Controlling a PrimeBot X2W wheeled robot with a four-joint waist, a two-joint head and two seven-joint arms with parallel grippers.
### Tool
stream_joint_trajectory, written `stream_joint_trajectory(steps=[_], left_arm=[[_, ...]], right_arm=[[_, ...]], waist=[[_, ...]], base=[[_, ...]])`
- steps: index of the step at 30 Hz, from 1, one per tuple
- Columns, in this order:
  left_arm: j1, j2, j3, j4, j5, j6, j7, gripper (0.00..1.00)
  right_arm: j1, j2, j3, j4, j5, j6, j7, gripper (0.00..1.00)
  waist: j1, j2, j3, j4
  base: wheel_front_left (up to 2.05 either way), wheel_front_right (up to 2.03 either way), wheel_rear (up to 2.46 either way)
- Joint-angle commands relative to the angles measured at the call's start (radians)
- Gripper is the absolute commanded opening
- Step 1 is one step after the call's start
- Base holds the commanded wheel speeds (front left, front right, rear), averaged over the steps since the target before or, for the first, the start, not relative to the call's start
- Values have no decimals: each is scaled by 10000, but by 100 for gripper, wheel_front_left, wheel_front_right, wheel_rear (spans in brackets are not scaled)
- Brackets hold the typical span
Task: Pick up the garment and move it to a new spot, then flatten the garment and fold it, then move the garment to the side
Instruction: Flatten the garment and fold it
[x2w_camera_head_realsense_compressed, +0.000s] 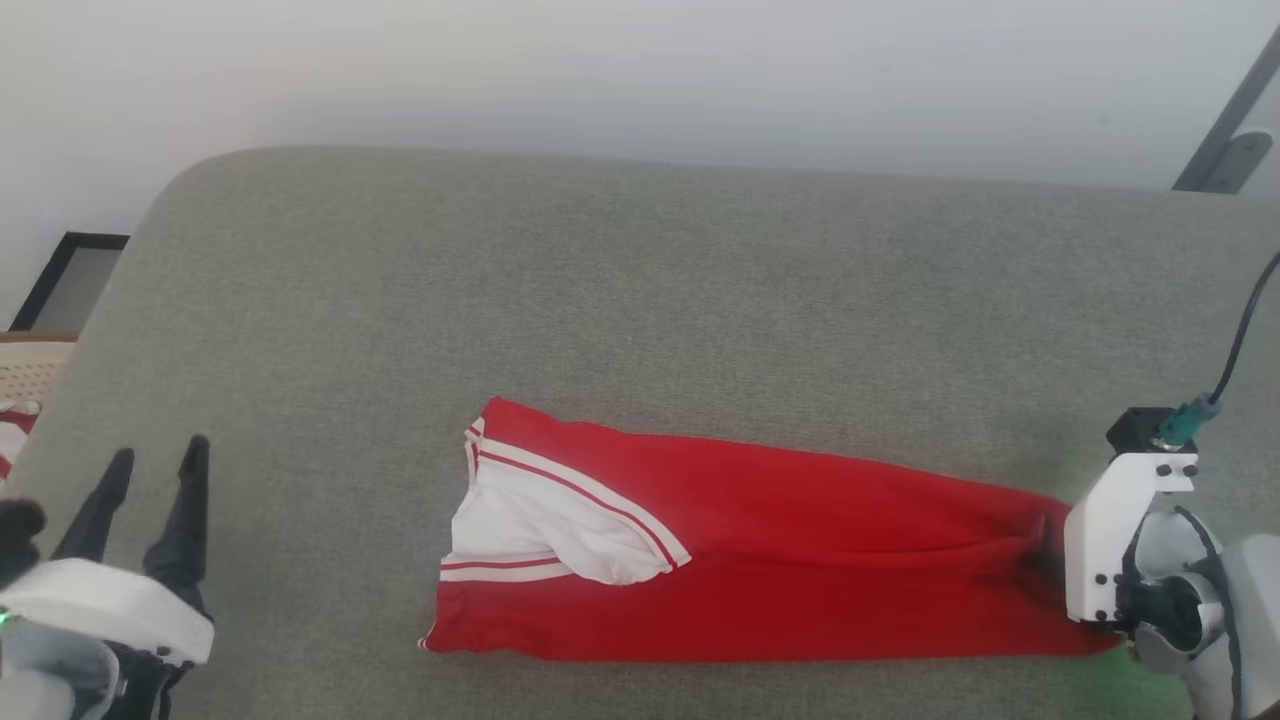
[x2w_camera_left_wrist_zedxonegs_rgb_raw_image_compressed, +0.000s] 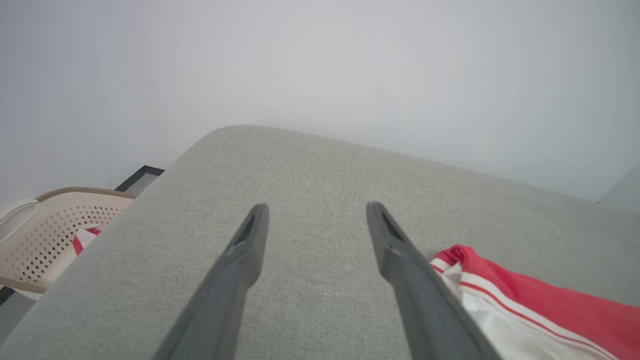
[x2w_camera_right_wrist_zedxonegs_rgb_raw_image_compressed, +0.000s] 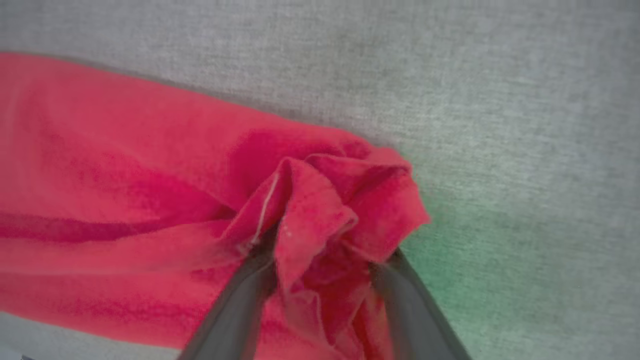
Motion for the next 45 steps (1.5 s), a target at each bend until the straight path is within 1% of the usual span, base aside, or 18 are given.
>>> stream_joint_trajectory(steps=[1, 6, 10, 13, 15, 16, 19, 22, 26, 30, 32, 35, 39, 42, 45], left_arm=[[253, -342, 527, 115, 346, -271, -33, 100], [688, -1052, 1612, 317, 1156, -860, -36, 100], [844, -1546, 2246, 424, 1560, -1327, -36, 100], [901, -1793, 2543, 523, 1726, -1617, -37, 100], [889, -1904, 2705, 580, 1875, -1738, -37, 100], [889, -1904, 2705, 580, 1875, -1738, -37, 100], [830, -2043, 2894, 645, 2117, -1886, -37, 100], [748, -2147, 3041, 705, 2299, -2011, -38, 100], [647, -2329, 3166, 787, 2528, -2114, -38, 100], [680, -2434, 3291, 874, 2680, -2209, -38, 100], [722, -2466, 3362, 897, 2711, -2246, -38, 100], [772, -2508, 3423, 921, 2807, -2285, -38, 100], [787, -2574, 3439, 903, 2837, -2312, -38, 100], [794, -2606, 3368, 921, 2856, -2333, -38, 100], [756, -2623, 3280, 931, 2831, -2347, -38, 100]], right_arm=[[88, 163, 295, 284, 226, 10, -136, 0], [-140, -205, 235, 509, 496, -2, -505, 0], [-345, -572, -225, 637, 623, -5, -741, 0], [-412, -881, -605, 755, 664, -5, -846, 0], [-478, -1084, -917, 869, 601, -2, -961, 0], [-478, -1084, -917, 869, 601, -2, -961, 0], [-582, -1507, -1427, 1098, 426, -1, -1117, 0], [-684, -1796, -1924, 1433, 158, -1, -1305, 0], [-890, -1964, -2191, 1720, -302, 1, -1405, 0], [-925, -1793, -1925, 1381, -425, 2, -1221, 0], [-812, -1517, -1676, 896, -136, 8, -1025, 0], [-458, -1292, -1224, -172, 280, 7, -601, 0], [-32, -708, -834, -1843, 824, 8, -141, 0], [246, -178, -442, -2835, 824, 8, 161, 0], [319, 448, -44, -3421, 629, 8, 281, 0]], waist=[[0, -1, 0, 51], [0, -1, -4, 80], [0, -1, 3, 44], [0, -1, 36, -18], [0, -1, 62, -55], [0, -1, 62, -55], [0, -1, 131, -130], [0, -1, 197, -212], [0, -1, 256, -335], [0, -1, 240, -483], [0, -1, 210, -566], [0, -1, 149, -650], [0, -1, 86, -701], [0, -1, 33, -674], [0, -1, -30, -582]], base=[[0, 0, 0], [0, 0, 0], [0, 0, 0], [0, 0, 0], [0, 0, 0], [0, 0, 0], [0, 0, 0], [0, 0, 0], [0, 0, 0], [0, 0, 0], [0, 0, 0], [0, 0, 0], [0, 0, 0], [0, 0, 0], [0, 0, 0]])
